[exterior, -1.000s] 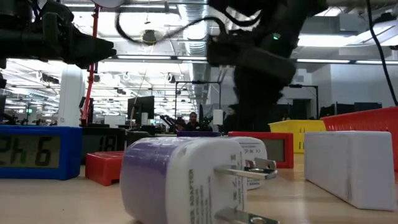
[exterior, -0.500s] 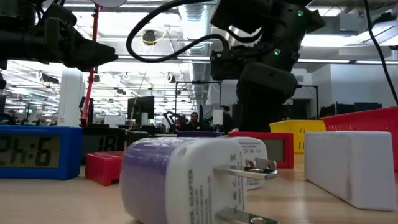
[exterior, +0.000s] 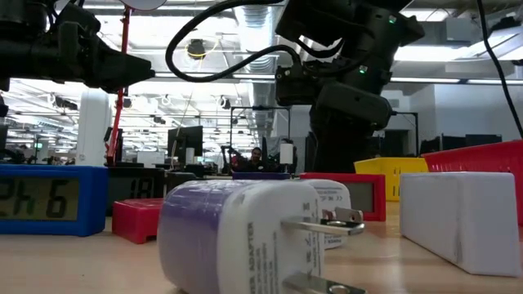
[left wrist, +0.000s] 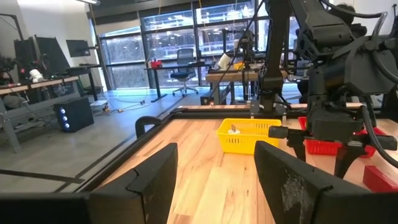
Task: Pick & Place Office items
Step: Put pink charger adapter into the yellow bin
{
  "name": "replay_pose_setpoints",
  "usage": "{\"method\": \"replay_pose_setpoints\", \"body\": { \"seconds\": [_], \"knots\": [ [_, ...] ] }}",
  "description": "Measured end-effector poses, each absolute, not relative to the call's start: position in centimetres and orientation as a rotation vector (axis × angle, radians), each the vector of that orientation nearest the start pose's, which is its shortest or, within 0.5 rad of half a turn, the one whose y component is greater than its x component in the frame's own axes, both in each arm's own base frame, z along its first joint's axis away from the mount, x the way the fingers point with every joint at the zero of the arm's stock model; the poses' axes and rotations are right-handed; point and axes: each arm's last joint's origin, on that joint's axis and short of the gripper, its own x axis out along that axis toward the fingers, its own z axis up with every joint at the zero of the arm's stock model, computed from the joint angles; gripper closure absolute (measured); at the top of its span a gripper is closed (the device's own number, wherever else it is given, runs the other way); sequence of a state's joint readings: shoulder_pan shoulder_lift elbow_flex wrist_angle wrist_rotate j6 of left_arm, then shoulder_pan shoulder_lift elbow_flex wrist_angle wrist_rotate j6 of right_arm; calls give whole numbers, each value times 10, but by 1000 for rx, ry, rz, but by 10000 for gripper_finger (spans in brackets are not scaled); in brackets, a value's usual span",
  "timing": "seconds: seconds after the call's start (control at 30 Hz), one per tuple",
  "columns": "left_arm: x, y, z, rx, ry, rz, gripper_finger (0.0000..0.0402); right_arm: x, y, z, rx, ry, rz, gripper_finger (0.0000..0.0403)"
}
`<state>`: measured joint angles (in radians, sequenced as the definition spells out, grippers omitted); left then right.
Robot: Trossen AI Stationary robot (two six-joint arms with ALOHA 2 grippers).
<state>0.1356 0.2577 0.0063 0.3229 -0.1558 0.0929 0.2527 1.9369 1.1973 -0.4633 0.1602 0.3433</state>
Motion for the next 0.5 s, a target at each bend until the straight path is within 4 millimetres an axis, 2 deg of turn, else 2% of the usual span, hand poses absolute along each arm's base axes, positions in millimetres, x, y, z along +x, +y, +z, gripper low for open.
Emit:
{"method": "replay_pose_setpoints", "body": {
  "seconds": [0.27, 0.5],
  "knots": [
    [111, 20, 175, 91, -58, 294, 193, 360, 88, 139, 50, 1177, -116, 248],
    [111, 20, 176, 82, -71, 294, 193, 356, 88, 147, 28, 1180, -101, 243]
  ]
}}
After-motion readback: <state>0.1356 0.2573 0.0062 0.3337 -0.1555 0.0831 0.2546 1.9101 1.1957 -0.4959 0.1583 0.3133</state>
